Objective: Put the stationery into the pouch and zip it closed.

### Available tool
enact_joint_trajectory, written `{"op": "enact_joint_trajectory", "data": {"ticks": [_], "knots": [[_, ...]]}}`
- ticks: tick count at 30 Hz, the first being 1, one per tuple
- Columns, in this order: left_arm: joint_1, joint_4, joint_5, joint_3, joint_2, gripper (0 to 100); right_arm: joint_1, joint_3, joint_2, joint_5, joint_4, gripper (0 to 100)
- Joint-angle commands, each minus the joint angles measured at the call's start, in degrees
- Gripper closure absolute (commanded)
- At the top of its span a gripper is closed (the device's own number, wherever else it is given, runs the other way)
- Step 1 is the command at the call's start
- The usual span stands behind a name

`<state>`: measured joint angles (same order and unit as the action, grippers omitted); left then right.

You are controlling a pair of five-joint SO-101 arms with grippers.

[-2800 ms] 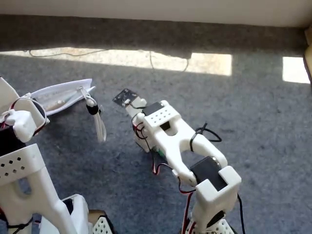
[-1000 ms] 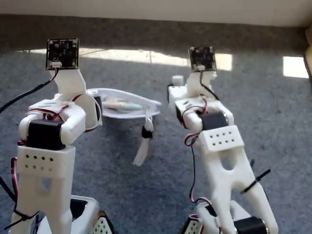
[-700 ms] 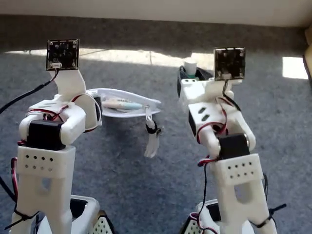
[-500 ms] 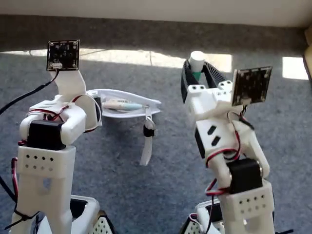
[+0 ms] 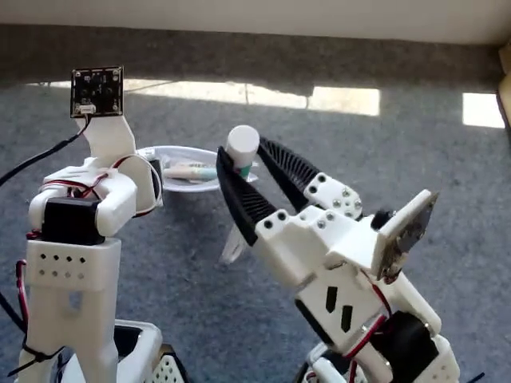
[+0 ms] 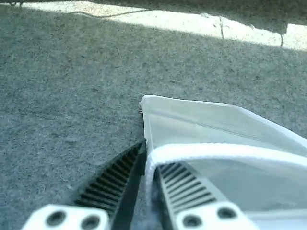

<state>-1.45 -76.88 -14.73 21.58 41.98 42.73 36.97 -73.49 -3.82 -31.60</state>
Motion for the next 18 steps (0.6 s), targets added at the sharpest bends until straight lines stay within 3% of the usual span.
{"op": "enact_joint_trajectory", "data": {"ticks": [1,11,18], "knots": [[-1.0,0.5,0.4,-0.6,1.0,99,2.1,2.9,-0.2,-0.3,8.1,98.9],[-1.0,0.5,0.4,-0.6,1.0,99,1.9,23.6,-0.1,-0.2,35.2,99.2],[-0.9,0.5,0.4,-0.6,1.0,99,1.8,28.3,6.7,-0.2,43.6,99.2]]}}
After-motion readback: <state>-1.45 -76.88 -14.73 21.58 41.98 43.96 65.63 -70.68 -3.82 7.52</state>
